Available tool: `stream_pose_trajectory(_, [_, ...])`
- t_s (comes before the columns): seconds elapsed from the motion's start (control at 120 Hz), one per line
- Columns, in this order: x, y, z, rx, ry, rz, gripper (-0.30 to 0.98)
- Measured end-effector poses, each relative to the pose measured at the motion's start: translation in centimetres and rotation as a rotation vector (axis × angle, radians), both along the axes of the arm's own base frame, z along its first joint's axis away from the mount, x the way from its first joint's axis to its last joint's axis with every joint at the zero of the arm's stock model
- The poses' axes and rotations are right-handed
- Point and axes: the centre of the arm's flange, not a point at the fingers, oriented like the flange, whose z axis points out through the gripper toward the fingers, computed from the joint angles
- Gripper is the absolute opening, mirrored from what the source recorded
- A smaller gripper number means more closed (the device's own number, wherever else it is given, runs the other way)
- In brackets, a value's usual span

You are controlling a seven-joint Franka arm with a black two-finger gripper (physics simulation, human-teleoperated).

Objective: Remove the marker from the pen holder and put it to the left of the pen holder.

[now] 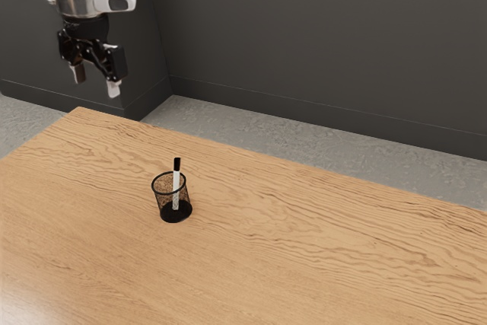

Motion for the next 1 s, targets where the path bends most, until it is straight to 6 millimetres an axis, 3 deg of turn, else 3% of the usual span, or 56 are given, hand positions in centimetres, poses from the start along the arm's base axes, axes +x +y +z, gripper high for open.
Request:
stream_pose_trajectory(0.1, [0.5, -0.2, -0.8, -0.005, -0.006, -0.005, 0.69])
stream_pose_trajectory(0.192, [2.6, -0.8, -4.5, 0.001, 0.049, -0.014, 0.69])
stream_pose_trajectory(0.258, [5.0, -1.4, -9.0, 0.011, 0.121, -0.022, 0.69])
stream_pose_trajectory(0.35, [7.2, -3.8, -13.6, 0.008, 0.156, -0.063, 0.69])
stream_pose_trajectory(0.425, [8.6, -4.8, -16.5, 0.010, 0.159, -0.087, 0.69])
stream_pose_trajectory(0.592, [10.7, -5.3, -21.7, 0.009, 0.141, -0.109, 0.69])
stream_pose_trajectory(0.783, [12.5, -4.5, -25.4, -0.017, 0.083, -0.098, 0.69])
stream_pose_trajectory(1.0, [13.7, -3.0, -26.5, -0.059, 0.017, -0.050, 0.69])
